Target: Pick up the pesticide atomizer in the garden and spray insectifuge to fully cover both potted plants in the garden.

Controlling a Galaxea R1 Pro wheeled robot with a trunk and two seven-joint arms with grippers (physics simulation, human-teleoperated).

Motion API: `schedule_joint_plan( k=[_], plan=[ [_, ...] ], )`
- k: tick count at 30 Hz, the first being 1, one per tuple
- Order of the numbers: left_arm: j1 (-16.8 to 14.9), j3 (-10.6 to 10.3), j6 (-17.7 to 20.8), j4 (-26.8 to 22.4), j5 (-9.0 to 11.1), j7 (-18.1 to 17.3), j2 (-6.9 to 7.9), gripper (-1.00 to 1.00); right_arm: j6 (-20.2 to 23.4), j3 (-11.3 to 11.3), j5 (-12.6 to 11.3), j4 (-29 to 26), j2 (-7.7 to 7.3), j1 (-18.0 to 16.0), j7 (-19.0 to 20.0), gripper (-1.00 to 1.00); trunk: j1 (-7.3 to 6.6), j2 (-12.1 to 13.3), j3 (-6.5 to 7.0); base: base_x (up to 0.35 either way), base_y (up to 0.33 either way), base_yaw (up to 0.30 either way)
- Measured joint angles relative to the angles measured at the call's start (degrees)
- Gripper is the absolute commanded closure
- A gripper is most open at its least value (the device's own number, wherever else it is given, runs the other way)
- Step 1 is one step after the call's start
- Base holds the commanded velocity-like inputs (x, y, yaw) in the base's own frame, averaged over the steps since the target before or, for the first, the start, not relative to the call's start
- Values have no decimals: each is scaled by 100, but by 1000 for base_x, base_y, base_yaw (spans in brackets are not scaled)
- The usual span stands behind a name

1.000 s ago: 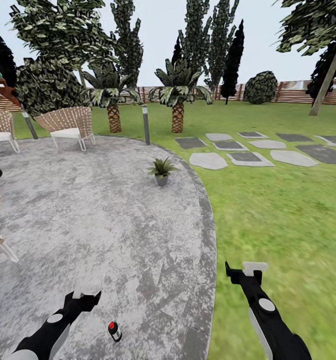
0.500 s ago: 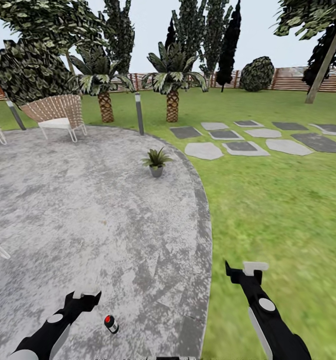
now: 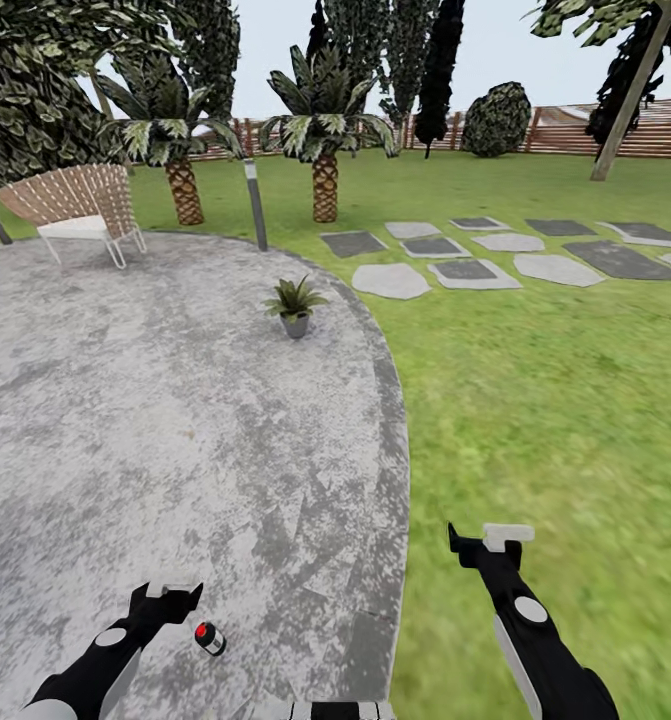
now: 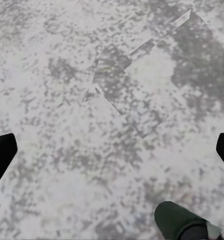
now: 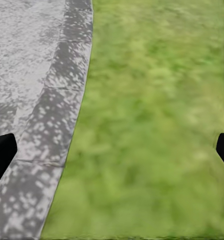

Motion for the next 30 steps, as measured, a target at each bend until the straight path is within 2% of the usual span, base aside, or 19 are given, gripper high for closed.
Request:
schedule_joint_plan(
  k=[7, 9, 15, 21, 30],
  plan=[
    [4, -7, 0, 0, -8, -1, -12, -100, 6, 0, 0, -6, 2, 0, 0, -100, 18, -9, -136, 0, 0, -277],
    [5, -8, -3, -1, -10, -1, -18, -100, 4, 1, -1, -13, 3, 1, 0, -100, 18, -10, -133, 0, 0, -101],
    [12, -8, -13, -3, -11, -1, -23, -100, 0, -1, 4, -1, -9, 0, 0, -100, 18, -10, -131, 0, 0, -21],
    [49, 0, -87, 74, 5, 28, -35, -100, 23, -12, 26, 116, 51, 15, -9, -100, 18, -10, -131, 0, 0, 0],
    [102, 0, -88, 74, 29, 27, -26, -100, 10, 1, 40, 71, -22, 16, 0, -100, 18, -10, -131, 0, 0, 0]
  ],
)
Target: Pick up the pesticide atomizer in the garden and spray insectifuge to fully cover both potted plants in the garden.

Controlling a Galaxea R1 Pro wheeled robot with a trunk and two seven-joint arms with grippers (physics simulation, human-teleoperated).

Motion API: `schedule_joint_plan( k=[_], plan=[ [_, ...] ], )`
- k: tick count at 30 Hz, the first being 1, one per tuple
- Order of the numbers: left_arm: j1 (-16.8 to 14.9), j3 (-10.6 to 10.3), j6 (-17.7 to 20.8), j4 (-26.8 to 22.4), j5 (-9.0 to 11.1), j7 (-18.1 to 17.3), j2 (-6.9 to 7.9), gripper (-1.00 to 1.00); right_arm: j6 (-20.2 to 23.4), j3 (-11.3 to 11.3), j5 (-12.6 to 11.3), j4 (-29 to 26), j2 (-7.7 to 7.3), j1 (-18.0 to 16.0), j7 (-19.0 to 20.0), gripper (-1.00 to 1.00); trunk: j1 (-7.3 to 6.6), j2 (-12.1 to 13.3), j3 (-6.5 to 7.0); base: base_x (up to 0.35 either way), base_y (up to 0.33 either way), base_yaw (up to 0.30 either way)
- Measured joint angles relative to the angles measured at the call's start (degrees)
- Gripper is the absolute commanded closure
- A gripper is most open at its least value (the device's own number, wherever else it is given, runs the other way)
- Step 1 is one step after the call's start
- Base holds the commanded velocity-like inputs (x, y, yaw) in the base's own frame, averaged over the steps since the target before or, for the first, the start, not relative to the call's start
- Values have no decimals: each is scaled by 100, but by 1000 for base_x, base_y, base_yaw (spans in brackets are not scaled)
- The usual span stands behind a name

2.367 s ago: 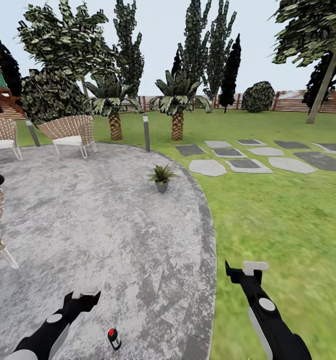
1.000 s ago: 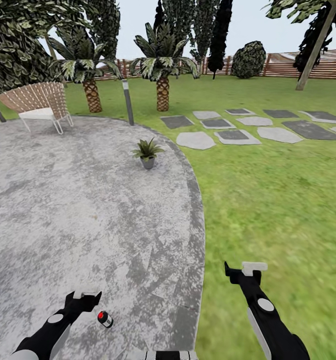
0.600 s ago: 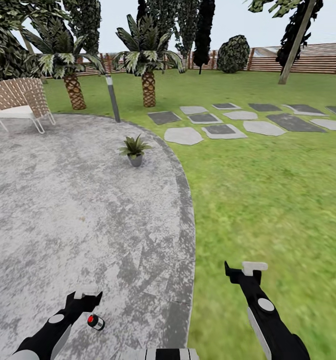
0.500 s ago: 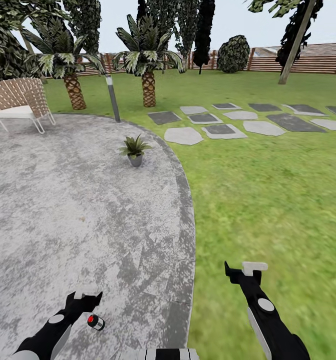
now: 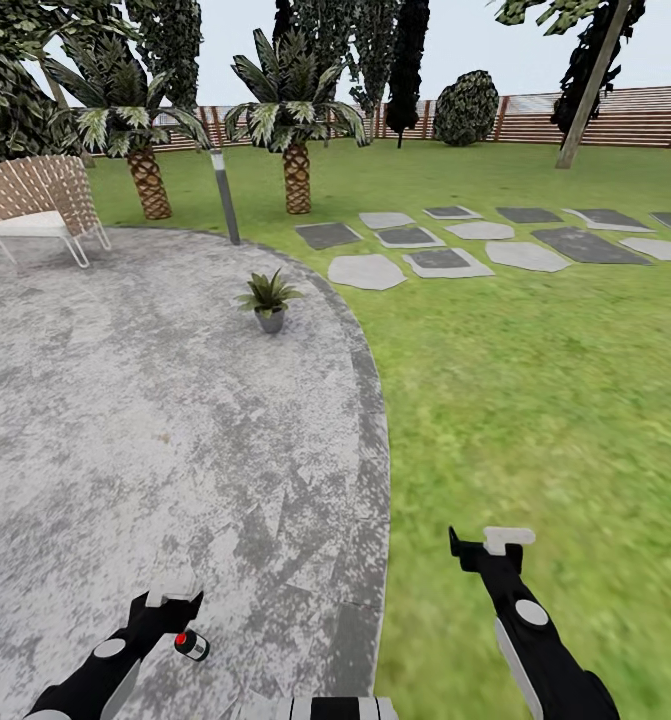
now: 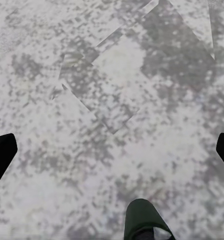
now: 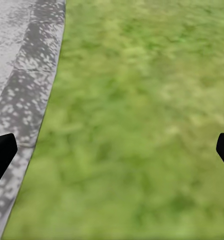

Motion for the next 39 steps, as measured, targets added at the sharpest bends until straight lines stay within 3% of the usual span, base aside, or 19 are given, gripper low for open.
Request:
schedule_joint_plan(
  k=[29, 36, 39],
  plan=[
    [14, 0, -41, 7, 0, -72, 35, -100, -18, -17, 8, 22, -10, 0, -18, -100, 0, 0, 0, -32, 30, 0],
    [424, -12, -826, 130, -34, -28, -5, -100, -34, -17, 6, 70, -10, 0, -9, -100, 0, 0, 0, 0, 0, 0],
    [608, -22, -979, 140, -64, -31, -16, -100, -70, -17, 4, 110, -10, 0, -9, -100, 0, 0, 0, 0, 0, 0]
  ],
)
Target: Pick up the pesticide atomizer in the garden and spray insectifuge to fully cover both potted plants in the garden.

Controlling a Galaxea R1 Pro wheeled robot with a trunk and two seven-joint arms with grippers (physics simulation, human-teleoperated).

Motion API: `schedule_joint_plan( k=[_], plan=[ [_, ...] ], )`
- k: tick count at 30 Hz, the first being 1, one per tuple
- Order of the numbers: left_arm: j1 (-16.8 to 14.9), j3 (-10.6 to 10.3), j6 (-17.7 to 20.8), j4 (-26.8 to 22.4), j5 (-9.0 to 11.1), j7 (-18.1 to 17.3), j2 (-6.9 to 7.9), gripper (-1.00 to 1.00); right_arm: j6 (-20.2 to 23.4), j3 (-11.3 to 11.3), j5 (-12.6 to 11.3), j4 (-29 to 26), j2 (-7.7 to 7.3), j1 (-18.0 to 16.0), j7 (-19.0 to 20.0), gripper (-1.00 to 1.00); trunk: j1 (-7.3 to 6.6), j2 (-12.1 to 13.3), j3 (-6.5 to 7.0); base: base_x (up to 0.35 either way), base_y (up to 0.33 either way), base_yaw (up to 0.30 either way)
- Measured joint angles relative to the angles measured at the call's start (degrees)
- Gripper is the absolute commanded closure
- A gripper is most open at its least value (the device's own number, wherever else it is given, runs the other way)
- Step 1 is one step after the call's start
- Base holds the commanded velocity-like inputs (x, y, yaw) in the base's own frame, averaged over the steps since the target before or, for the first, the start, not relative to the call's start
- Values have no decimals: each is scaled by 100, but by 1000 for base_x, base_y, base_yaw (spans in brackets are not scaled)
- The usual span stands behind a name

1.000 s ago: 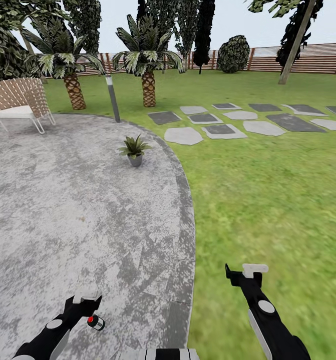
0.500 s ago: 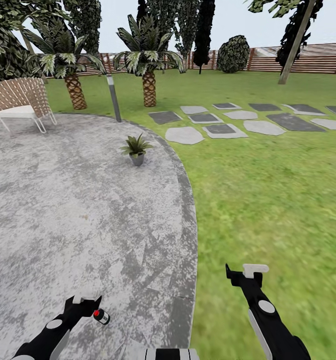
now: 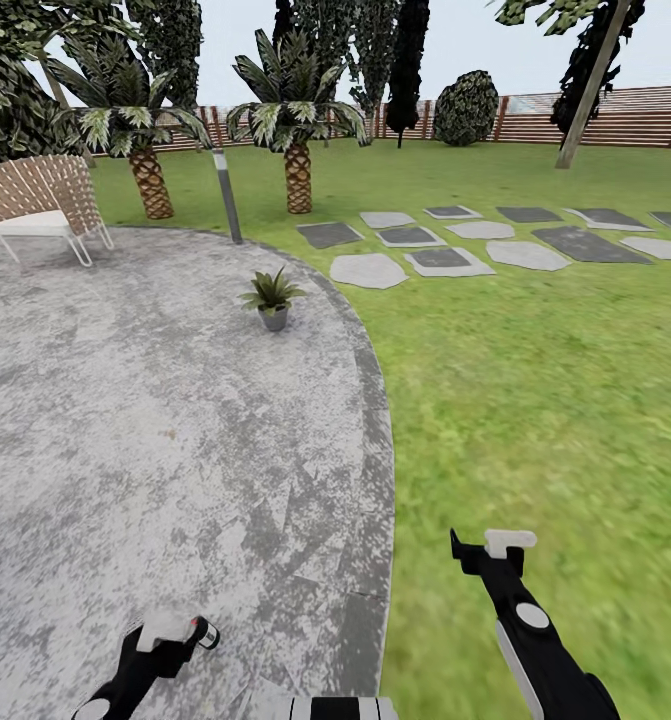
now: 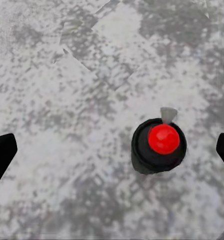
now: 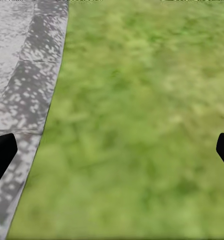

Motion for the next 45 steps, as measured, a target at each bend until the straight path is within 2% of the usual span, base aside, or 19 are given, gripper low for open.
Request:
schedule_joint_plan(
  k=[5, 17, 23, 32, 36, 40, 45],
  plan=[
    [123, -16, -59, -5, -7, -4, -9, -100, -124, 0, 3, 20, 0, 0, 0, -100, 0, 0, 0, 0, 0, 0],
    [139, -44, -57, -9, -32, -21, -3, -100, -127, -1, 4, 36, 0, 1, 0, -100, 0, 0, 5, 0, 0, -62],
    [134, -49, -53, -77, -191, -38, 34, -100, -119, 7, 4, 23, 0, 0, -2, -100, 0, 0, 7, 0, 0, -27],
    [89, -43, -53, -102, -216, -38, 54, -100, -111, -6, -4, -92, 3, 0, 8, -100, 23, -12, -192, 0, 0, -1],
    [219, -16, -48, -230, -126, 16, -32, -100, -138, 7, -32, -221, 121, 123, 10, -100, 23, -12, -192, 0, 0, 0],
    [242, -3, -54, -358, -169, 18, -18, -100, -151, 19, -35, -350, 113, 55, 16, -100, 23, -12, -192, 0, 0, 0],
    [253, 5, -62, -293, -190, 19, -11, -100, -161, 15, -42, -511, 16, 31, 32, -100, 23, -12, -192, 0, 0, 0]
  ],
)
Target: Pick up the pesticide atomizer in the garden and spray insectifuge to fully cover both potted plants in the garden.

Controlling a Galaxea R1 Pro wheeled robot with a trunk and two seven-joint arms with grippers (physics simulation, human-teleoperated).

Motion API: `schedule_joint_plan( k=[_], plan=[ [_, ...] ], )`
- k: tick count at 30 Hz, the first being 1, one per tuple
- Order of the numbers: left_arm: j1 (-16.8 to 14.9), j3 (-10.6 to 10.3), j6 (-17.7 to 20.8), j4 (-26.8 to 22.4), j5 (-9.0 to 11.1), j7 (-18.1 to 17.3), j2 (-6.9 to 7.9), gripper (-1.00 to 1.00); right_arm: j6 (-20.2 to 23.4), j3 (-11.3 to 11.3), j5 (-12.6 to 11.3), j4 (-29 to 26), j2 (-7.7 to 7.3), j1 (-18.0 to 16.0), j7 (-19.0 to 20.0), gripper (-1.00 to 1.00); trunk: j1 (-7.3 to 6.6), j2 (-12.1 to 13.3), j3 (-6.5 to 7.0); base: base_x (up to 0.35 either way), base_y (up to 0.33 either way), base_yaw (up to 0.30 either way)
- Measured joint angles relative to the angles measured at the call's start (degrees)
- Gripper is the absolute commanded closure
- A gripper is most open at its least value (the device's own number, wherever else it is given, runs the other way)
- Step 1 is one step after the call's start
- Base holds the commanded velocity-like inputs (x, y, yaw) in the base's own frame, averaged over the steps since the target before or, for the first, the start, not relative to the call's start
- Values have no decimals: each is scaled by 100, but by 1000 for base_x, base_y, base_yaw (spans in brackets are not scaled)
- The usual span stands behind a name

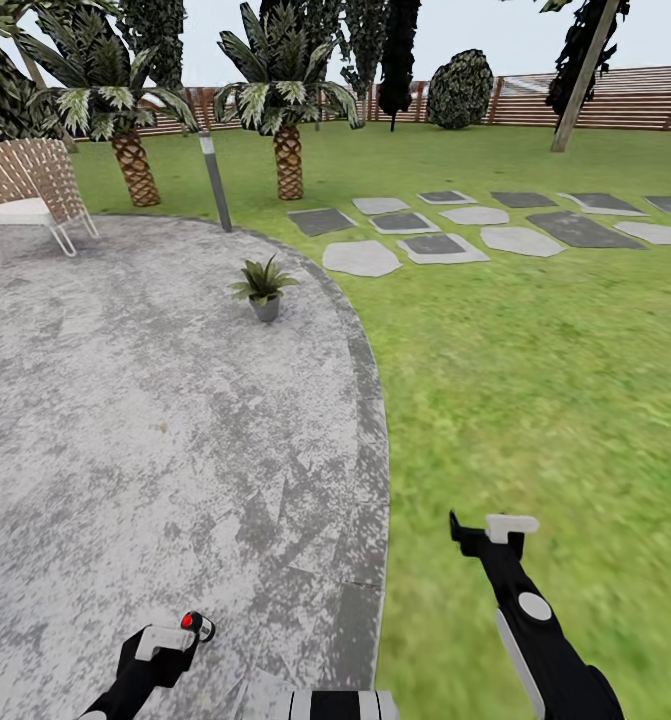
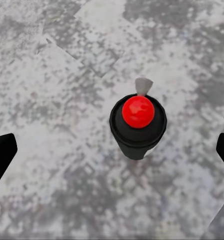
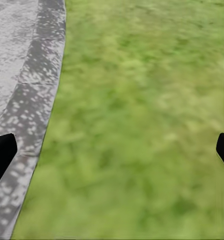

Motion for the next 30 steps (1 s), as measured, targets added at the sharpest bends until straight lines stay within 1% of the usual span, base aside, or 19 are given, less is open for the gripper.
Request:
schedule_joint_plan(
  k=[9, 25, 30],
  plan=[
    [2, -7, -46, -15, -12, -8, 1, -100, -4, -2, -6, -290, -32, -5, 19, -100, 0, 0, 0, 0, 0, 0],
    [2, -35, -111, -32, -67, -12, 2, -100, -27, 28, 3, -426, -48, -5, 22, -100, 0, 0, 0, 0, 0, 0],
    [2, -39, -115, -33, -67, -13, 0, -100, -28, 30, 3, -418, -45, -5, 23, -100, 13, -6, -110, 0, 0, 0]
  ],
)
